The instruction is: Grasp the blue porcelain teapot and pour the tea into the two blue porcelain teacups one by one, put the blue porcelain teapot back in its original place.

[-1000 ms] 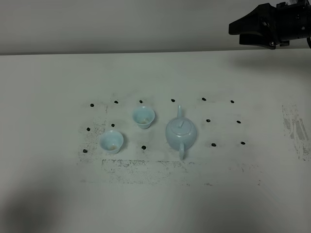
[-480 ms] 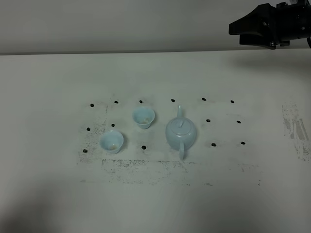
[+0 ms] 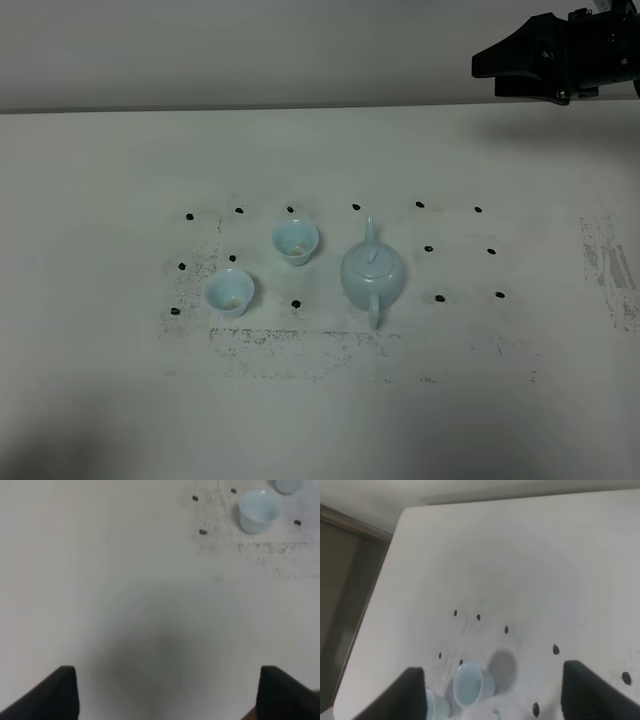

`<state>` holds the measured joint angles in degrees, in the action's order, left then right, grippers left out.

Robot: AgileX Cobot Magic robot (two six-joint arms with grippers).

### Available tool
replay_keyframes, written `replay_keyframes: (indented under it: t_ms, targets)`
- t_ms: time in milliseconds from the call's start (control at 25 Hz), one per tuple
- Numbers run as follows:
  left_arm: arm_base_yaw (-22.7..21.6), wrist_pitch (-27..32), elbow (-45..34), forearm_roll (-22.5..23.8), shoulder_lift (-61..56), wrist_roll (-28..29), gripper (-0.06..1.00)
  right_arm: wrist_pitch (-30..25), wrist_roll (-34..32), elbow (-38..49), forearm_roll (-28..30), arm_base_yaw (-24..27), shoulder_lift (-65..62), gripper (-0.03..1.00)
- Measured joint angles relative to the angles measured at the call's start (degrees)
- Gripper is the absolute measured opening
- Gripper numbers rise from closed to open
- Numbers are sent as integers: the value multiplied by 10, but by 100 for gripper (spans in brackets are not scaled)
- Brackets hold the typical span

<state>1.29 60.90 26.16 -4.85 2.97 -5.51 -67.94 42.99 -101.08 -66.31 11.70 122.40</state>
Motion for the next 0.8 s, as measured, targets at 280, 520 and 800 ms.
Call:
replay_keyframes:
  t_ms: [280, 520, 800]
  targets:
    - [0, 0, 0, 1, -32, 3, 73, 0, 1, 0, 9, 0, 0, 59]
    - [0, 0, 0, 1, -32, 3, 73, 0, 1, 0, 19, 0, 0, 59]
    - [0, 0, 0, 1, -32, 3, 73, -11, -2, 0, 41, 0, -5, 59]
